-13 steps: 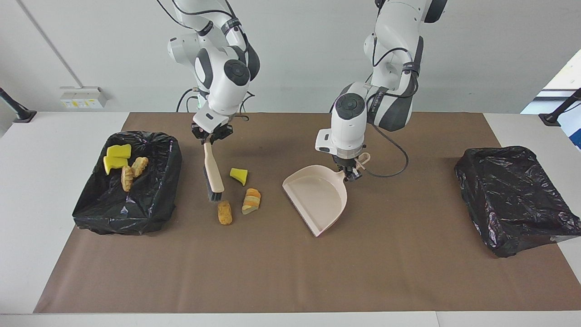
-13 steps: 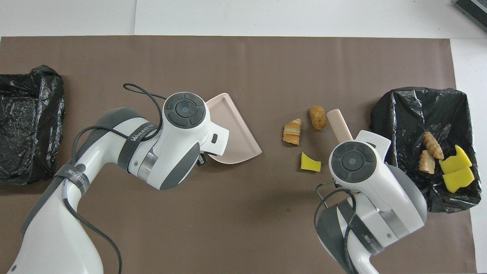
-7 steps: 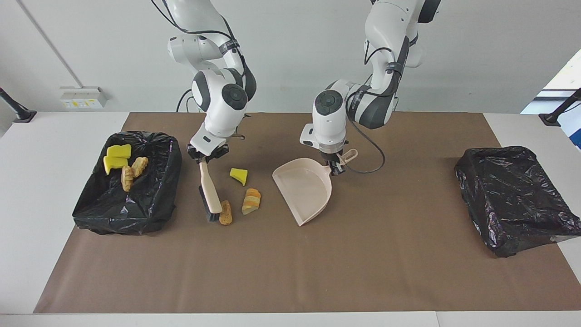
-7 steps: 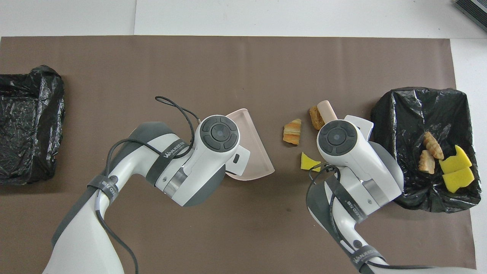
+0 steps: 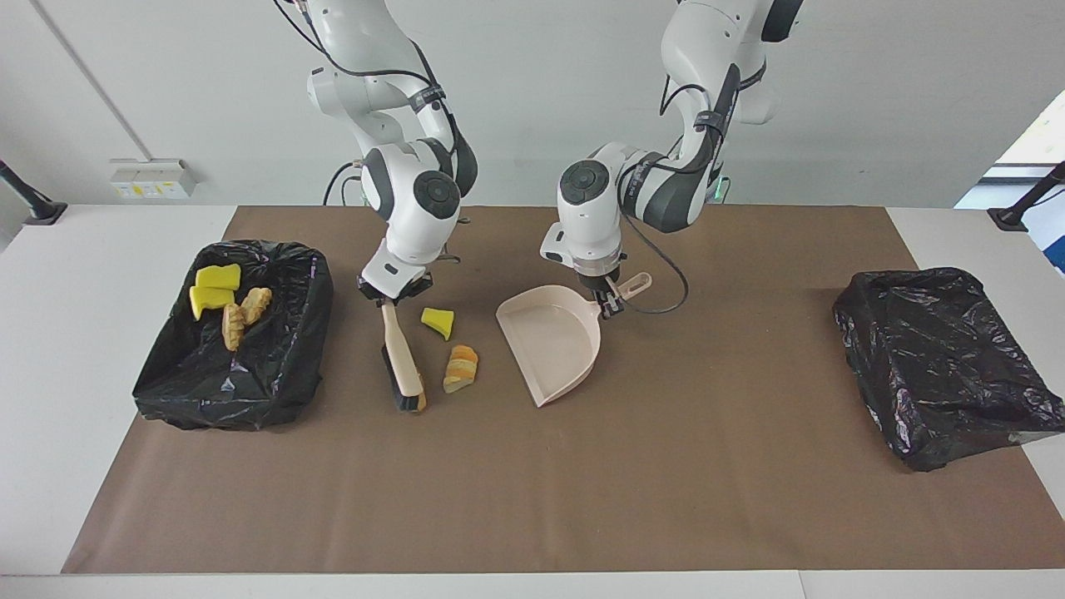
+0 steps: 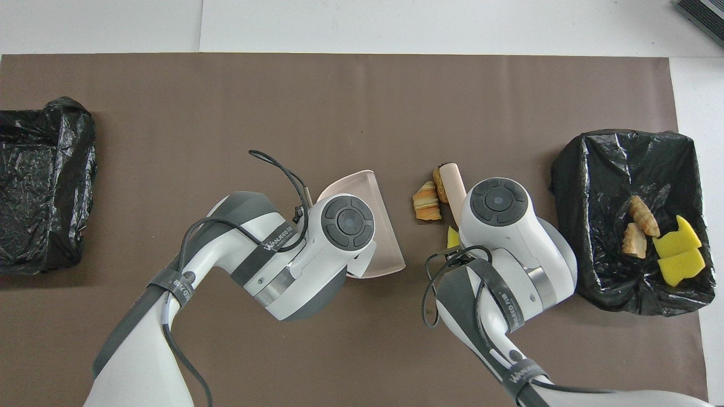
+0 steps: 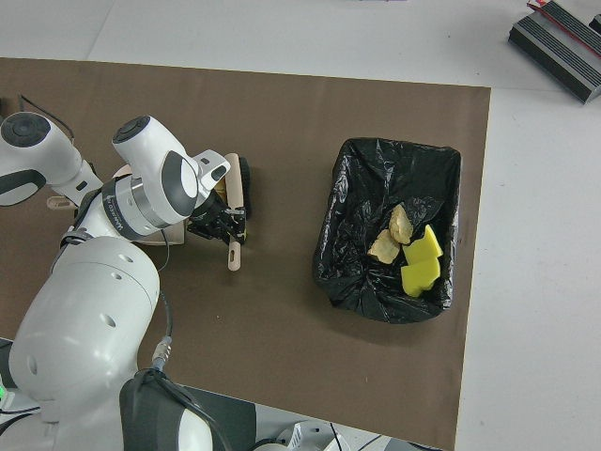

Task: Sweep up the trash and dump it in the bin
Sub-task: 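Sweep the bread and sponge pieces toward the dustpan with the right gripper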

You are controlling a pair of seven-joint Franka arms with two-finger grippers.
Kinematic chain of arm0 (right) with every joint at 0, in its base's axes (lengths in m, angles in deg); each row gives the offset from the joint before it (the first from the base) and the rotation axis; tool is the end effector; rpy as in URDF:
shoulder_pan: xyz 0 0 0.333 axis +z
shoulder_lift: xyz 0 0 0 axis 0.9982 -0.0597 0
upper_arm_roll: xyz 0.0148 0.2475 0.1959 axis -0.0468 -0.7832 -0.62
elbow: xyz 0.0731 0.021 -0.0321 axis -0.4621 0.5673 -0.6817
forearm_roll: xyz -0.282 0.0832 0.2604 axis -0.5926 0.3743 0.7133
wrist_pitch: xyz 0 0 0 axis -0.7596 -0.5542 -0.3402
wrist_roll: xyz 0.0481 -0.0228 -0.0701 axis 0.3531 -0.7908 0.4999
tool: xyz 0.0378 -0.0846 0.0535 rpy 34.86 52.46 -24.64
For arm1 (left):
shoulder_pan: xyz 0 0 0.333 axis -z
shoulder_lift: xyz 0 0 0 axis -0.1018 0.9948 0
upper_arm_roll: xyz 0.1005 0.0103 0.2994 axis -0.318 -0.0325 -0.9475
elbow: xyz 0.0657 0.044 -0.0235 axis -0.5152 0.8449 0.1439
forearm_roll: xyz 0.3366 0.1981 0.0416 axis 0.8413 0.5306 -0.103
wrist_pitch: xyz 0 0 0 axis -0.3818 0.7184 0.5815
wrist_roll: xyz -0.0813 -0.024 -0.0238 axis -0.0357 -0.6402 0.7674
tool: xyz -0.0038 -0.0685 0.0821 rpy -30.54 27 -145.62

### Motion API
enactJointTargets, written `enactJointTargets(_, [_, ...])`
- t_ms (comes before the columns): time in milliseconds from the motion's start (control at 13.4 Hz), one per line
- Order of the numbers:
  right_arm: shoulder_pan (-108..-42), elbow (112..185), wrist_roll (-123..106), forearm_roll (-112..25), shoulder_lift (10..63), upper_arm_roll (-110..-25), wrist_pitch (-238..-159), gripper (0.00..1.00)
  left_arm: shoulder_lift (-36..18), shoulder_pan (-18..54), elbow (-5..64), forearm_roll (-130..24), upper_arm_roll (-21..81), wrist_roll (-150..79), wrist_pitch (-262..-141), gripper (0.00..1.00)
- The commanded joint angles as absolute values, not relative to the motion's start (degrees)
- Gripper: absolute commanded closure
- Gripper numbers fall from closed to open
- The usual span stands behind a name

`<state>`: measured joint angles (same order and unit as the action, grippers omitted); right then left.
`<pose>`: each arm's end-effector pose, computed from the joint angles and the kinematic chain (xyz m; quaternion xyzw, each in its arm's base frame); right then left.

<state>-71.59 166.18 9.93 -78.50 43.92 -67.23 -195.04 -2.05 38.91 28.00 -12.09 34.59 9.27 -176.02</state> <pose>0.4950 0.1934 0.3315 0.9839 0.1171 -0.1218 0.0586 0.4681 -0.3778 0.3480 -0.7725 0.6204 0.0835 0.1072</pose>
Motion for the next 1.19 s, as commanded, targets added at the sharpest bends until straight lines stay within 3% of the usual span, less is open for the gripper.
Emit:
enactJointTargets(0, [-70.9,167.1,5.0,-69.2,43.8,-67.6,-196.1,1.00,-4.3,39.7,30.9,-10.8,33.8,9.5,-176.9,1.00])
enactJointTargets(372, [-65.8,166.9,4.2,-53.2,44.5,-67.7,-195.7,1.00,-4.6,39.8,31.4,-10.8,33.9,9.5,-176.6,1.00])
enactJointTargets(595, [-66.0,166.9,-0.2,-43.1,45.3,-67.6,-194.7,1.00,-5.0,39.6,32.4,-10.8,33.9,9.5,-177.7,1.00])
enactJointTargets(968, [-73.4,166.9,0.3,-45.9,54.3,-66.5,-184.0,1.00,-5.5,39.2,34.7,-10.8,33.9,10.0,-181.2,1.00])
enactJointTargets(1116, [-74.4,168.0,2.7,-59.1,56.2,-66.6,-181.8,1.00,-5.6,39.7,34.7,-10.8,33.8,10.1,-181.1,1.00])
